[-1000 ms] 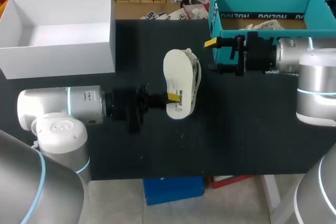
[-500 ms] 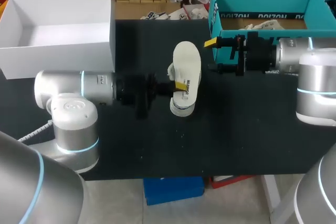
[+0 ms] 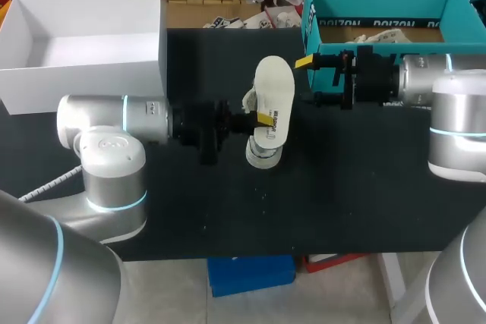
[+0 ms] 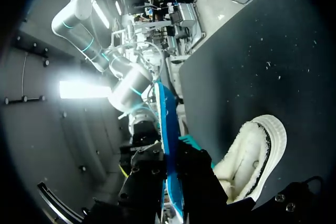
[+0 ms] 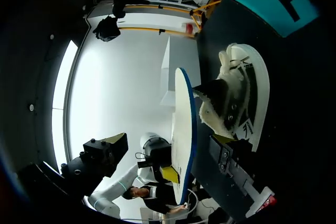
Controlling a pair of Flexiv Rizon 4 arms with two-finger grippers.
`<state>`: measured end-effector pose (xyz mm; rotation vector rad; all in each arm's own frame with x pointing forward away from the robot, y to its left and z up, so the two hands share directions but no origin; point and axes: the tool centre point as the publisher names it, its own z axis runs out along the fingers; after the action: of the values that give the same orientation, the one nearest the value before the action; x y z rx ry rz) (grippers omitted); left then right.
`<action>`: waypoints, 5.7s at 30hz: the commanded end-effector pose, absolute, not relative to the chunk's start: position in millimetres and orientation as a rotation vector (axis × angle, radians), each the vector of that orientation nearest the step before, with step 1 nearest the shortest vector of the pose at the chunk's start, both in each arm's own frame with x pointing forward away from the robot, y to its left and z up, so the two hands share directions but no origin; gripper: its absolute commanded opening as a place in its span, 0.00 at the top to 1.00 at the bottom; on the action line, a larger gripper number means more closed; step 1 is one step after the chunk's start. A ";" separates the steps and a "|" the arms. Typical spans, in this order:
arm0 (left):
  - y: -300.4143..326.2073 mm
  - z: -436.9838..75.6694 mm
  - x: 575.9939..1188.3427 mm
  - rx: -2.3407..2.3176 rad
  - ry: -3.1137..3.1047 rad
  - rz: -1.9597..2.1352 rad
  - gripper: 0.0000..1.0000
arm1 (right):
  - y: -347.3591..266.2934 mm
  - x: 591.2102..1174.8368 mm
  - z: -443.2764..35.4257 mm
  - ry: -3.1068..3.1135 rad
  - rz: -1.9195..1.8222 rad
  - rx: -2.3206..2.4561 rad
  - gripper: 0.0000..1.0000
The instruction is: Take the shoe out of the shoebox, open the shoe tongue, remove and reinsert the insole, then place the shoe into the shoebox
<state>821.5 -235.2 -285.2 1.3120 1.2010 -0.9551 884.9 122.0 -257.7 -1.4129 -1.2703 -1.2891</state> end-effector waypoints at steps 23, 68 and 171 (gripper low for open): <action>-235.5 -285.7 820.8 1.310 1.201 -0.949 1.00 | 154.3 882.7 -293.6 -1.307 -1.209 -1.273 0.00; -234.8 -282.7 819.2 1.334 1.237 -0.918 0.00 | 165.9 887.0 -296.6 -1.338 -1.197 -1.282 1.00; -231.1 -231.0 799.0 2.061 1.953 -0.244 0.00 | 165.9 887.0 -296.6 -1.338 -1.197 -1.282 1.00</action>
<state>791.3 -224.0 -228.2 2.0432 1.9467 -0.2413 886.5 164.7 -295.8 -1.2805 -1.3387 -1.1966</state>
